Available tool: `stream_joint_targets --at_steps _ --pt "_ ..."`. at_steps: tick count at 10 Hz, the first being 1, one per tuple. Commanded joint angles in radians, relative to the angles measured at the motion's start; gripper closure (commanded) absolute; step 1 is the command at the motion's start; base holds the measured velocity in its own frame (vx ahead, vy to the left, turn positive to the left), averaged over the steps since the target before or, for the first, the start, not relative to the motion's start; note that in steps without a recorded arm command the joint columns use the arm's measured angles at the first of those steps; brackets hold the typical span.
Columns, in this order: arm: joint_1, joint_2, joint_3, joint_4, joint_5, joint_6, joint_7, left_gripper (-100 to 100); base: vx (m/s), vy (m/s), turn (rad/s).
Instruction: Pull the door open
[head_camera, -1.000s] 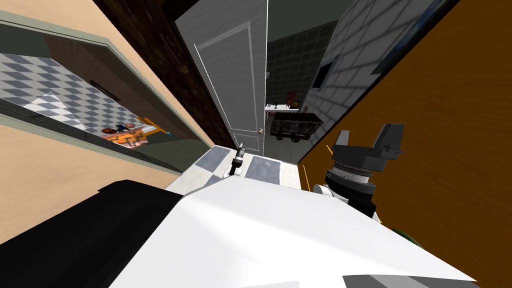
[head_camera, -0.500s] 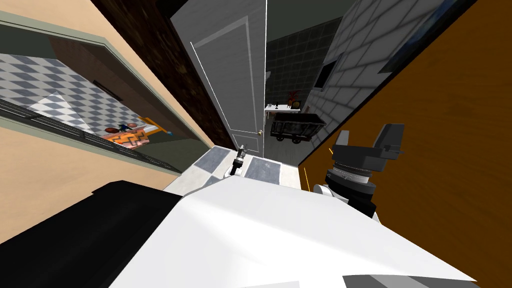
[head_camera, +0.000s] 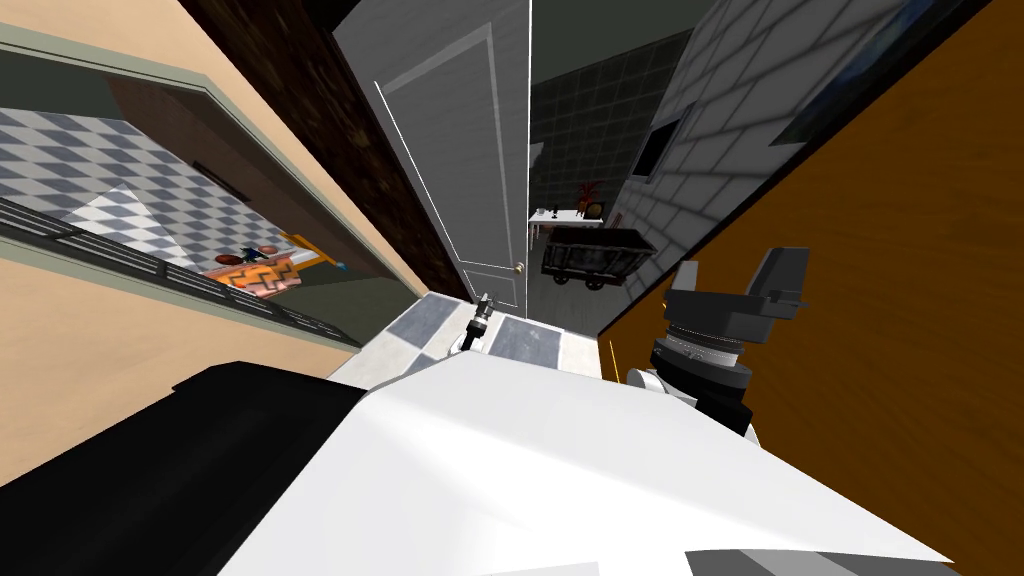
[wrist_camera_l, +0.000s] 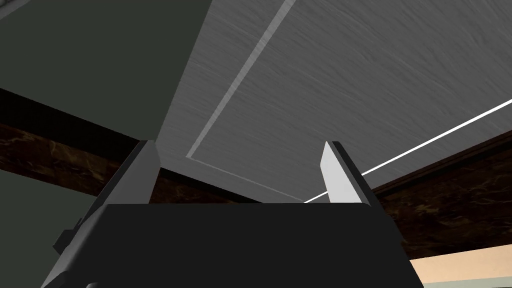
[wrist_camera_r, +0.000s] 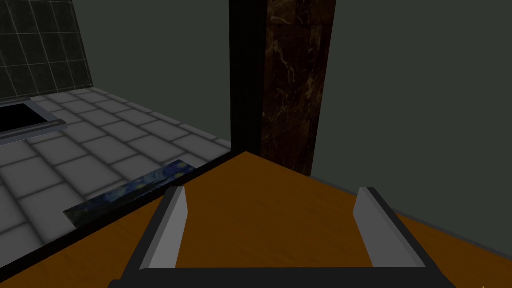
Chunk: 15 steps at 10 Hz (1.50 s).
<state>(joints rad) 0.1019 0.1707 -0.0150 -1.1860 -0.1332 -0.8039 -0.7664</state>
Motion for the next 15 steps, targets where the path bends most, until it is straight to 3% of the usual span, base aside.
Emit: stream_joint_targets --at_steps 1,15 --pt "-0.012 0.006 -0.001 0.035 -0.007 -0.004 -0.032 -100 0.098 -0.038 0.03" --pt "-0.13 0.045 -0.012 0.374 -0.065 -0.068 -0.298 -100 0.11 -0.041 0.029"
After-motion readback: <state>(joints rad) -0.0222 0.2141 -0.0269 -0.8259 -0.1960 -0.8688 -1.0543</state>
